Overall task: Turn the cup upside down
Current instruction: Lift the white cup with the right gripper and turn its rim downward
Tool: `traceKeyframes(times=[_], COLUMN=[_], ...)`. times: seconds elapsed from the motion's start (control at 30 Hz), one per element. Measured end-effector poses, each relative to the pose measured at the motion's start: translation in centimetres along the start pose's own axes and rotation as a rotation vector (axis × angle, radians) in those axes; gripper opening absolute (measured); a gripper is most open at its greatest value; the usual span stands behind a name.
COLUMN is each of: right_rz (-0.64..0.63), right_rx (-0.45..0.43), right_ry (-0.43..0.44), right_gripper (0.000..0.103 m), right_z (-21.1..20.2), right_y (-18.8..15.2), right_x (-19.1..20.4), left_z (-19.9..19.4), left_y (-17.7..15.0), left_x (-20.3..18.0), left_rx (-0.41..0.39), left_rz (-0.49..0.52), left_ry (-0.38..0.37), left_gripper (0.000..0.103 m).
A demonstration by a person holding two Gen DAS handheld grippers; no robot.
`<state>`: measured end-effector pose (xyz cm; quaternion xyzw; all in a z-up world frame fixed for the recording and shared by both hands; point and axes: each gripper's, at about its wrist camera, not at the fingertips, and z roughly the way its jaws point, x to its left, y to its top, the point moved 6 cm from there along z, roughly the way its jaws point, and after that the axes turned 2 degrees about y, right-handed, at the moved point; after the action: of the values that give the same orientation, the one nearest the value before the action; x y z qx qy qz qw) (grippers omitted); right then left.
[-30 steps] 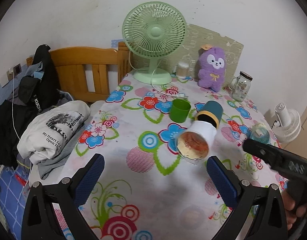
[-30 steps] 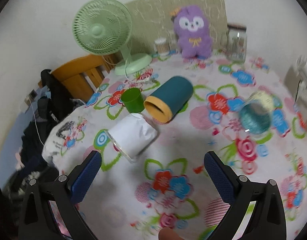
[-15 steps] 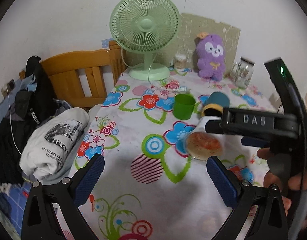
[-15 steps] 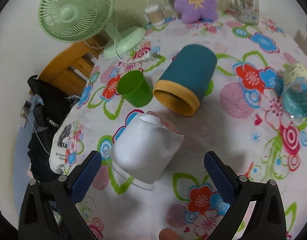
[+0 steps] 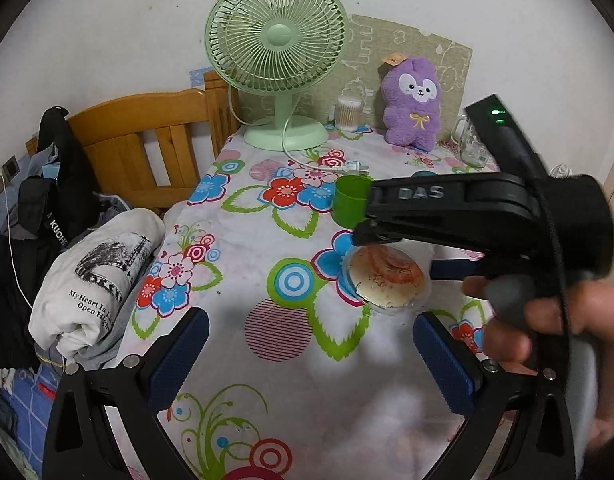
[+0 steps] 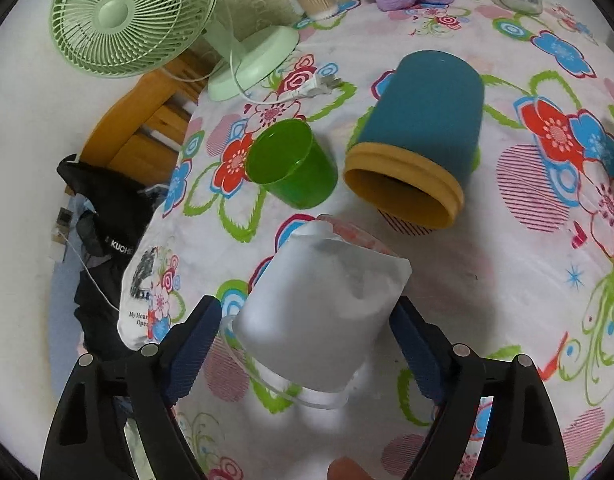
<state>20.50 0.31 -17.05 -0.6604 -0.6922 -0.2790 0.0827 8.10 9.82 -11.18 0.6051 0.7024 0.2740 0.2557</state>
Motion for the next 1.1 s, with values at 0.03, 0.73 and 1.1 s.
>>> traceKeyframes(times=[0.03,0.73,1.1], right_rz=[0.002,-0.171,-0.126], right_rx=[-0.002,0.036,0.085], right_ry=[0.003,0.065,0.045], right_gripper=[0.085,0.083,0.083], right_z=[0.1,-7.9,-8.8], right_y=[0.1,-5.7,-11.1], right_x=[0.1,-1.9,-6.4], left_z=[-0.2,-4.9,-6.1], left_y=[0.0,-1.8,-5.0], left_x=[0.1,-1.9,-5.7], left_rx=[-0.002,-0.009,0.059], left_rz=[-0.005,-0.048,-0.008], left_ry=[0.004,-0.139,-0.2], left_gripper=[0.103,0.103,0.103])
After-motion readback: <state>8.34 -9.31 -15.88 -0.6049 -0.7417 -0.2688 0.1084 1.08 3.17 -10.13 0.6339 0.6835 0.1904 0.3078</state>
